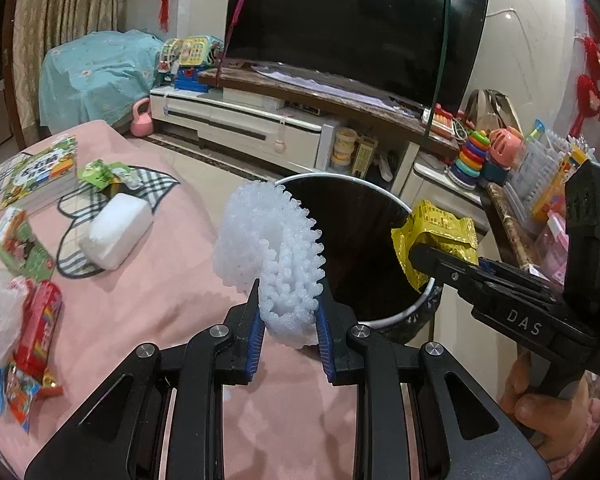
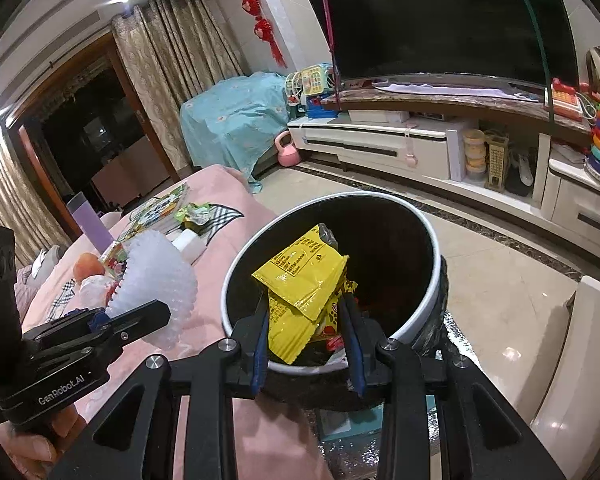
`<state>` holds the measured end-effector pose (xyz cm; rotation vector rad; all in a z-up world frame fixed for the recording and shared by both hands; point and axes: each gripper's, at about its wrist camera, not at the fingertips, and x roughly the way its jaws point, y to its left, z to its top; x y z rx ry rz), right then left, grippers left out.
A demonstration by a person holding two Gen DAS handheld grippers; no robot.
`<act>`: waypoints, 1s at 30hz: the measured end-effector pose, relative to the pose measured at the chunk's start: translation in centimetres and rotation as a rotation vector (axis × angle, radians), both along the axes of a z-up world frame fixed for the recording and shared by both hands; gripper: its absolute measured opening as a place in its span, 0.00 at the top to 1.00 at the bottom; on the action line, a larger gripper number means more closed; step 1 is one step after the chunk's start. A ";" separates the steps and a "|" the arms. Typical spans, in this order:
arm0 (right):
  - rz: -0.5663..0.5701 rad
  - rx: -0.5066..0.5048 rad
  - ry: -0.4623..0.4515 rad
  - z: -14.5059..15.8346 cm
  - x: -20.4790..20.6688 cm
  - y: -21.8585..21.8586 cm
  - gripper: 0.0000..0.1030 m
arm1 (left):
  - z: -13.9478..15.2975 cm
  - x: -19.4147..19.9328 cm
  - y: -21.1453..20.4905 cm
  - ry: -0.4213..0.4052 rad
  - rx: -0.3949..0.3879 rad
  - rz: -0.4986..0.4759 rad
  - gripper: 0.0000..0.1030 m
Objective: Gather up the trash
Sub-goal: 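Carry the foam sleeve and yellow packet over the trash bin with both tools, then open both tools to drop the foam sleeve and yellow packet into the bin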
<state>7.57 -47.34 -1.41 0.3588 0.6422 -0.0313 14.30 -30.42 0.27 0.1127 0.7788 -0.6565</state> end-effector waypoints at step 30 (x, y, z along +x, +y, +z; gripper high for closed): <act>0.025 0.016 0.100 -0.8 4.1 -3.9 0.54 | -1.1 4.0 -4.2 0.072 0.047 -0.041 0.34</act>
